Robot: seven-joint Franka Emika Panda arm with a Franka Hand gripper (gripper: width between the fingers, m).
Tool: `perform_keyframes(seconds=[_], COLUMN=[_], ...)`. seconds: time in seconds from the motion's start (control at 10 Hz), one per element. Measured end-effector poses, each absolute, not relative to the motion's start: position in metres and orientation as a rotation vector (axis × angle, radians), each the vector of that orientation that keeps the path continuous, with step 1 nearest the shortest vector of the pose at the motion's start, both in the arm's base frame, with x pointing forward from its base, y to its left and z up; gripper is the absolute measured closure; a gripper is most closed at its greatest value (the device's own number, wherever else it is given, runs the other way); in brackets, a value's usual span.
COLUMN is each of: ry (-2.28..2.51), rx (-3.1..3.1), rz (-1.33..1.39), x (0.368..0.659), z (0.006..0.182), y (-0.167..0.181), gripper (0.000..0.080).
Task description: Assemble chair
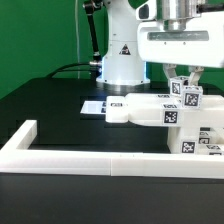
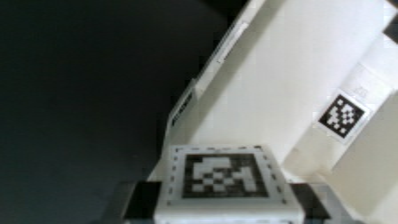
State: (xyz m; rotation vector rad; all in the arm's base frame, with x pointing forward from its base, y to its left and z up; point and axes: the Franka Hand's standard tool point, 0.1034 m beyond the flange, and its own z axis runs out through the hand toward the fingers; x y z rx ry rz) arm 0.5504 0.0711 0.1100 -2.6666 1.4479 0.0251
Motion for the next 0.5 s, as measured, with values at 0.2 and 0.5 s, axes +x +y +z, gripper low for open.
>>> perform_keyframes(seconds=[0.2, 0.5], ry=[1.719, 1.988], rx=[-2.498, -2.292], rz=[0.045, 0.065], x=[0.5505, 0.5508], z=[0.1098, 0.1098], y=[0.0710, 0.0710], gripper=[0.0527, 0.0527])
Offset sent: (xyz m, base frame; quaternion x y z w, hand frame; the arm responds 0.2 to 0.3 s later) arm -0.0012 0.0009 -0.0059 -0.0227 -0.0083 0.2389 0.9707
